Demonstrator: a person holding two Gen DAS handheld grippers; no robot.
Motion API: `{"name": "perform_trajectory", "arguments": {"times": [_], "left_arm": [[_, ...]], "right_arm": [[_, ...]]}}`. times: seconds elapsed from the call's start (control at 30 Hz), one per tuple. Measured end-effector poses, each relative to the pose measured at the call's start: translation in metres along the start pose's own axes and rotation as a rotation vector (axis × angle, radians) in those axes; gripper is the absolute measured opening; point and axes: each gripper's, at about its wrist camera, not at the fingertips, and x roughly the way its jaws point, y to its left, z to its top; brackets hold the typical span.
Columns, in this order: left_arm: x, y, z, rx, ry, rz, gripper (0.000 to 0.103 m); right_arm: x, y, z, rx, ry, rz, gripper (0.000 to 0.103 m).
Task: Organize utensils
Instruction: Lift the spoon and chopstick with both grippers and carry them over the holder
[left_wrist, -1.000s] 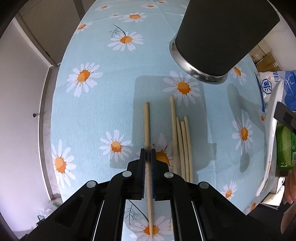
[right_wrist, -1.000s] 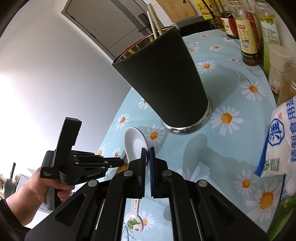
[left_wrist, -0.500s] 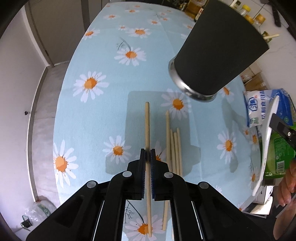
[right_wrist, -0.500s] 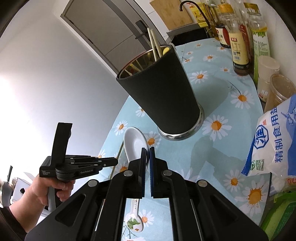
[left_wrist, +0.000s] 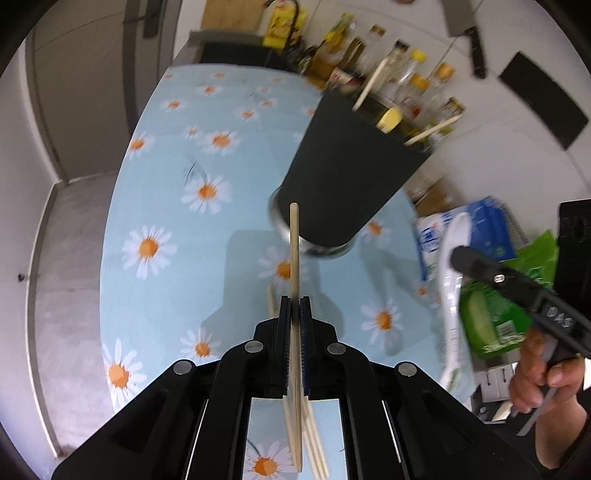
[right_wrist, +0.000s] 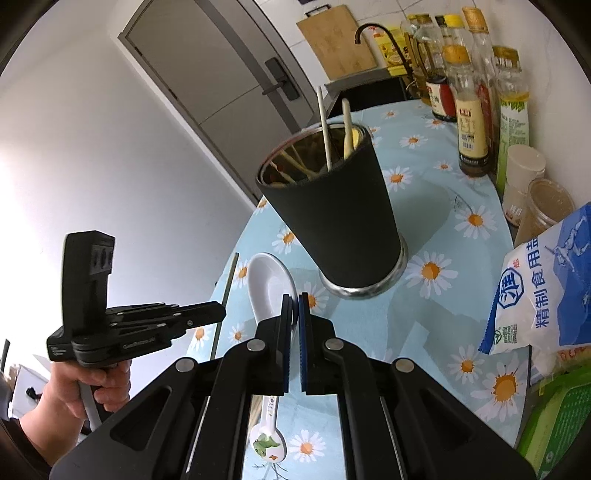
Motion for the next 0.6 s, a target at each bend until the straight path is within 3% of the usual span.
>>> {"name": "perform_trajectory", "arguments": {"times": [0.6], "left_arm": [[-0.043,-0.015,0.051,0.12,-0.198,-0.197,0.004]], "right_arm": [[-0.016,0.03,0.035,0.014,-0.198,-0.112,0.004]]}}
